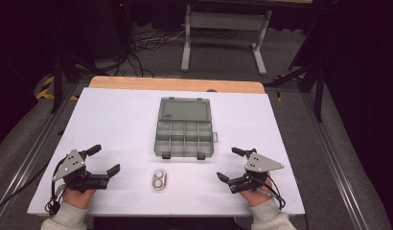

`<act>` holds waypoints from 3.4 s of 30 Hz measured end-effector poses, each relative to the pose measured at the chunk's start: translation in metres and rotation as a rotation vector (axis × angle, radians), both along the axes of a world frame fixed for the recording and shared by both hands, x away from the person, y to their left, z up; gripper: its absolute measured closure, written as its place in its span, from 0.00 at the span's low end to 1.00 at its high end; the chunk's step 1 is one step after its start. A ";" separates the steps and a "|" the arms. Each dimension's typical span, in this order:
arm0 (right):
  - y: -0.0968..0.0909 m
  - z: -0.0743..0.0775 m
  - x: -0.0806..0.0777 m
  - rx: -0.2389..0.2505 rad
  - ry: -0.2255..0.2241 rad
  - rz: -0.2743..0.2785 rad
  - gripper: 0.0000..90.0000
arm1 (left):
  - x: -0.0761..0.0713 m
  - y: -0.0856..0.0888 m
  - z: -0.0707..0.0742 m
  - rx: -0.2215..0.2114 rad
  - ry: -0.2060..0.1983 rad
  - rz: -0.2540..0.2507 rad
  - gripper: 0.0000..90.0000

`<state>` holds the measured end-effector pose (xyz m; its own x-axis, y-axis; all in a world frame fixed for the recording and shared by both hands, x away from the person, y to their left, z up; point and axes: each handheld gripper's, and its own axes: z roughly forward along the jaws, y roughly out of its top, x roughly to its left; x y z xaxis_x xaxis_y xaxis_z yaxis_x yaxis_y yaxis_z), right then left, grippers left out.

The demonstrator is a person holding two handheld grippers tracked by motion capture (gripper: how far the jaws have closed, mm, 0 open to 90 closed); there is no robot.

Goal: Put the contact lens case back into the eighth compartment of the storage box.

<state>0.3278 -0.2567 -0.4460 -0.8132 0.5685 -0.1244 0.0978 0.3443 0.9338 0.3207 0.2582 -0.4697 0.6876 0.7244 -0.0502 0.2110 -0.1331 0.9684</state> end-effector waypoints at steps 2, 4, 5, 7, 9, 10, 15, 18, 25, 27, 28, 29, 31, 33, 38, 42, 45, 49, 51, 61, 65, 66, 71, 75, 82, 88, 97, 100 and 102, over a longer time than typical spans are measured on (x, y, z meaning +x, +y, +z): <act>0.000 0.000 0.000 0.002 0.007 0.002 0.02 | -0.001 0.000 0.000 0.004 -0.001 0.003 0.00; 0.000 0.000 0.001 0.006 0.011 0.002 0.02 | -0.001 0.000 0.000 0.002 -0.005 0.003 0.00; 0.000 0.000 0.000 0.007 0.012 0.001 0.02 | -0.001 0.000 0.000 0.002 -0.005 0.002 0.00; 0.000 -0.001 0.000 0.006 0.013 0.000 0.02 | -0.001 0.000 0.000 0.003 -0.006 0.003 0.00; 0.000 -0.001 0.001 0.005 0.012 -0.004 0.02 | -0.001 -0.001 0.000 0.011 -0.012 0.006 0.00; 0.000 -0.001 0.001 0.006 0.013 -0.004 0.02 | -0.001 -0.002 0.000 0.013 -0.014 0.004 0.00; 0.000 -0.001 0.000 0.006 0.014 -0.001 0.02 | -0.001 -0.001 0.000 0.013 -0.015 0.003 0.00; 0.000 -0.001 0.001 0.005 0.016 0.001 0.02 | -0.001 -0.001 0.001 0.017 -0.013 -0.001 0.00; 0.000 -0.001 0.001 0.008 0.020 0.012 0.02 | -0.001 -0.002 0.001 0.024 -0.005 -0.003 0.00; 0.001 -0.001 0.001 0.008 0.020 0.016 0.02 | -0.001 -0.002 0.001 0.025 -0.006 -0.003 0.00; 0.001 0.000 0.001 0.009 0.021 0.016 0.02 | -0.001 -0.002 0.001 0.025 -0.006 -0.004 0.00; 0.001 0.000 0.001 0.009 0.025 0.016 0.02 | -0.001 -0.002 0.001 0.027 -0.006 -0.004 0.01; 0.001 0.002 0.002 0.001 0.032 0.014 0.02 | -0.001 -0.002 0.001 0.029 -0.009 -0.004 0.00; 0.000 0.005 0.001 -0.007 0.035 0.009 0.02 | -0.001 -0.002 0.001 0.030 -0.008 -0.005 0.01; -0.001 0.015 0.000 0.004 0.035 0.012 0.02 | -0.001 -0.002 0.001 0.034 -0.006 -0.006 0.01; 0.000 0.021 0.000 0.008 0.031 0.028 0.02 | -0.001 -0.002 0.001 0.033 -0.006 -0.006 0.01; 0.000 0.026 0.000 0.011 0.021 0.035 0.02 | -0.001 -0.002 0.001 0.035 -0.006 -0.006 0.01; 0.000 0.029 0.001 0.008 0.029 0.041 0.02 | -0.001 -0.002 0.001 0.035 -0.005 -0.005 0.01; 0.001 0.030 0.002 -0.001 0.033 0.041 0.02 | -0.001 -0.002 0.001 0.036 -0.006 -0.005 0.01; 0.004 0.038 0.009 -0.038 0.062 0.082 0.04 | -0.001 -0.002 0.001 0.036 -0.007 -0.005 0.01; 0.009 0.041 0.011 -0.081 0.065 0.093 0.04 | -0.001 -0.002 0.001 0.036 -0.006 -0.004 0.01; 0.010 0.042 0.012 -0.089 0.065 0.096 0.04 | -0.001 -0.002 0.001 0.037 -0.006 -0.003 0.01; 0.016 0.047 0.015 -0.120 0.077 0.119 0.05 | -0.001 -0.003 0.001 0.037 -0.006 -0.003 0.01; 0.023 0.048 0.017 -0.140 0.088 0.144 0.05 | -0.001 -0.003 0.001 0.037 -0.006 -0.003 0.01; 0.038 0.051 0.021 -0.158 0.093 0.184 0.05 | -0.001 -0.003 0.001 0.037 -0.007 -0.004 0.01; 0.050 0.053 0.024 -0.164 0.094 0.213 0.05 | -0.001 -0.003 0.001 0.034 -0.005 -0.003 0.01; 0.073 0.057 0.029 -0.170 0.093 0.268 0.05 | -0.001 -0.003 0.001 0.035 -0.004 -0.003 0.01; 0.083 0.058 0.031 -0.179 0.091 0.286 0.05 | -0.001 -0.003 0.001 0.035 -0.004 -0.003 0.01; 0.088 0.059 0.032 -0.182 0.090 0.295 0.05 | -0.001 -0.003 0.001 0.035 -0.004 -0.003 0.01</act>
<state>0.3598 -0.1691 -0.3871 -0.9512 0.2830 -0.1227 0.0485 0.5301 0.8466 0.3198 0.2550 -0.4691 0.6898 0.7236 -0.0224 0.2070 -0.1675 0.9639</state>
